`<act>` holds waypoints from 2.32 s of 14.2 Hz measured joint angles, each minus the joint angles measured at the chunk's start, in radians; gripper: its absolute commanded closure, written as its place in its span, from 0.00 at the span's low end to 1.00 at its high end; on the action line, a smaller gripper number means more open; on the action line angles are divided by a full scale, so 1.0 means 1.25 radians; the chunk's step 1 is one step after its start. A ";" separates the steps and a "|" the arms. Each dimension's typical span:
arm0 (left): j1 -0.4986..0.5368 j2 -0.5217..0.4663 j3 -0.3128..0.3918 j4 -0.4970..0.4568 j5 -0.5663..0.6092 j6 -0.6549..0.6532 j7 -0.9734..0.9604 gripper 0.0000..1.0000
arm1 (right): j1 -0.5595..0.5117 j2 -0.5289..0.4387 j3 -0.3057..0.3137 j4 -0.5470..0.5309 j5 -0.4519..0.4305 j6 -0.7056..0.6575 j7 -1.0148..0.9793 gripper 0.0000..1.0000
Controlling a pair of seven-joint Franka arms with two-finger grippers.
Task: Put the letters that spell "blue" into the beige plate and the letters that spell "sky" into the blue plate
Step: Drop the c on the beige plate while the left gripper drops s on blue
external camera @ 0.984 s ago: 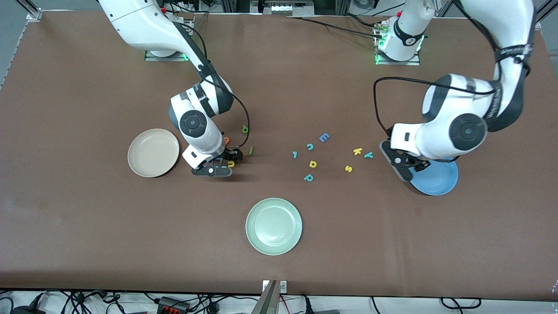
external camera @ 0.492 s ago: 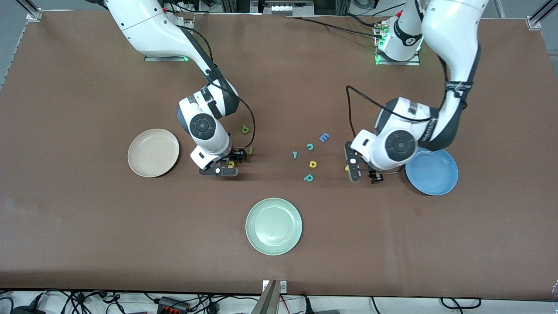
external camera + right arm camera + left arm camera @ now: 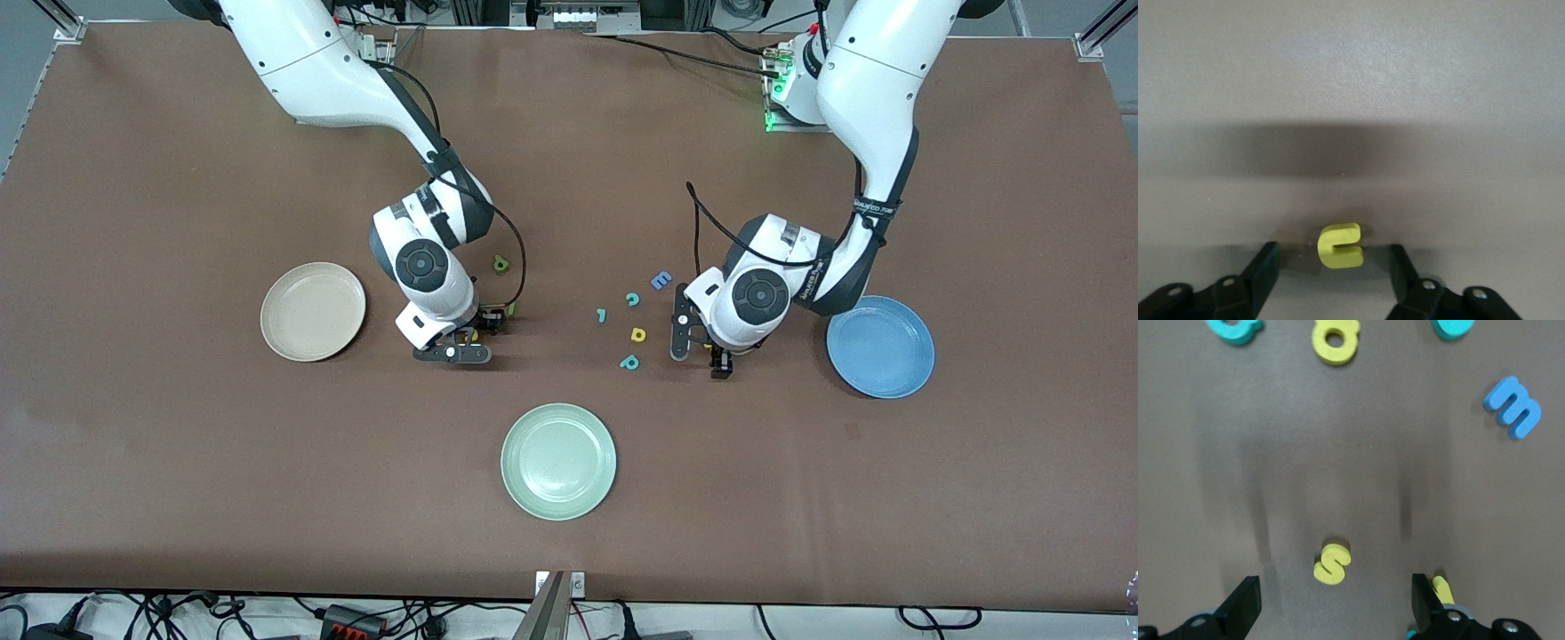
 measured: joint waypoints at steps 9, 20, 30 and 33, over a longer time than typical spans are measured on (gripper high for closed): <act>-0.016 0.005 0.000 -0.008 0.040 0.023 0.018 0.42 | 0.002 0.007 -0.001 0.023 -0.001 0.000 -0.003 0.65; -0.008 0.005 0.006 -0.003 0.044 0.022 0.052 0.96 | -0.040 -0.035 -0.024 0.056 -0.001 -0.120 -0.072 0.74; 0.232 -0.138 0.023 0.018 0.044 -0.278 -0.020 0.96 | -0.271 -0.198 -0.029 -0.174 -0.001 -0.227 -0.365 0.74; 0.261 -0.137 0.025 -0.007 0.044 -0.293 -0.071 0.96 | -0.325 -0.205 -0.029 -0.205 -0.001 -0.218 -0.429 0.17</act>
